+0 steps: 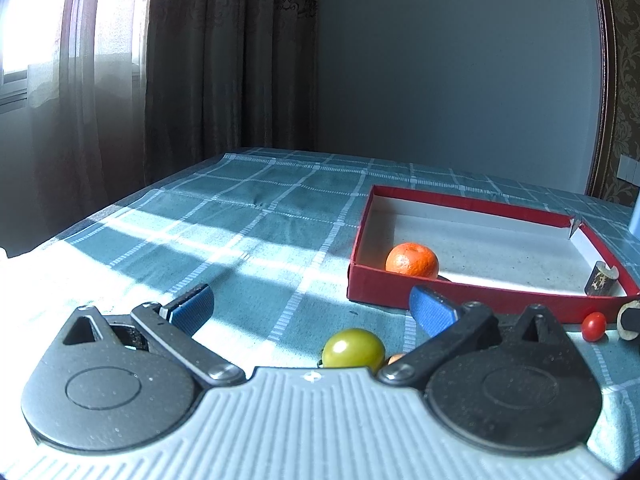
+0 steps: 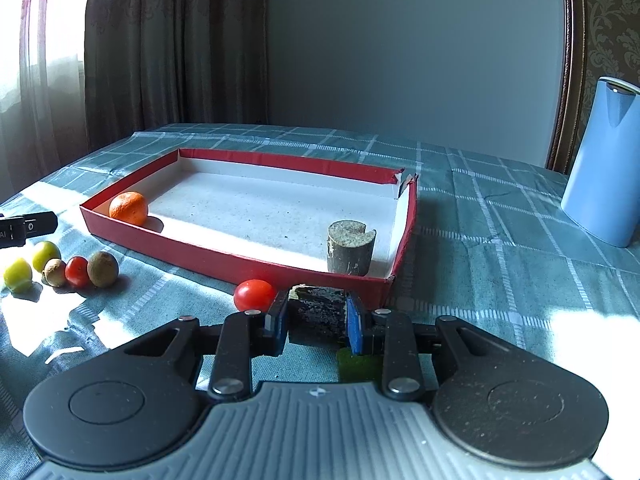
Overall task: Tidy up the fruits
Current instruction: 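Lift the black block into the red box and open the right gripper, then lower the left gripper onto the large green tomato and close it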
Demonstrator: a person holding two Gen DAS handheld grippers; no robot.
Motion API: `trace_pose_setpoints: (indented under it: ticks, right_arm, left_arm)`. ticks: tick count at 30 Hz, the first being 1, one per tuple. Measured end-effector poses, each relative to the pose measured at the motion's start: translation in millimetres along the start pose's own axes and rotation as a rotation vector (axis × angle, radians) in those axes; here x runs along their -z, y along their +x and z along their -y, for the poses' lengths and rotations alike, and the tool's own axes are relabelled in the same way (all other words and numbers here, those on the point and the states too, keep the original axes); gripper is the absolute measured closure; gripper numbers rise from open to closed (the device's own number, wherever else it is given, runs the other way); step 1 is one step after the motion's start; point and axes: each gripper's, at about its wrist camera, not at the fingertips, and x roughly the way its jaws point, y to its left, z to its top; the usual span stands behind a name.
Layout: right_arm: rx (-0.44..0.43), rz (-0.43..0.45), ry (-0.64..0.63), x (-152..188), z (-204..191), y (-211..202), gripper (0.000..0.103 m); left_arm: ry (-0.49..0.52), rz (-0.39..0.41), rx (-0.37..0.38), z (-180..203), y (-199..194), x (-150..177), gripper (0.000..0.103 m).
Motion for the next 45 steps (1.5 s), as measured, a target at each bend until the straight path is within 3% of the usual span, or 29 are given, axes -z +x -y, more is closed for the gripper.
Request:
trace_pose_setpoints:
  ticks: [11, 16, 26, 30, 35, 37, 39, 41, 45]
  right_arm:
    - [-0.063, 0.129, 0.031, -52, 1, -22, 0.075]
    - [-0.081, 0.104, 0.035, -67, 0, 0, 0.075]
    - [-0.073, -0.053, 0.018, -46, -8, 58, 0.074]
    - [-0.061, -0.040, 0.039, -43, -3, 54, 0.073]
    - [-0.066, 0.038, 0.094, -33, 9, 21, 0.073]
    - [-0.085, 0.057, 0.100, -24, 13, 5, 0.073]
    - [-0.098, 0.062, 0.099, -12, 15, -7, 0.064]
    - [-0.094, 0.071, 0.088, 0, 15, -15, 0.038]
    - [-0.088, 0.058, 0.065, 17, 13, -17, 0.034]
  left_arm:
    - [-0.003, -0.012, 0.003, 0, 2, 0, 0.000]
    - [-0.010, -0.017, 0.007, -1, 3, -1, 0.000]
    - [-0.043, -0.024, 0.023, -7, 3, -1, 0.000]
    - [-0.105, -0.027, 0.053, -19, 4, -3, 0.000]
    - [-0.288, -0.019, 0.107, -51, 3, -6, 0.000]
    - [-0.293, -0.045, 0.076, -56, 4, -6, 0.000]
    - [-0.255, -0.056, 0.061, -56, -1, -5, 0.000]
    - [-0.190, -0.041, 0.075, -52, -12, -2, 0.000]
    - [-0.065, -0.020, 0.095, -43, -32, 5, 0.000]
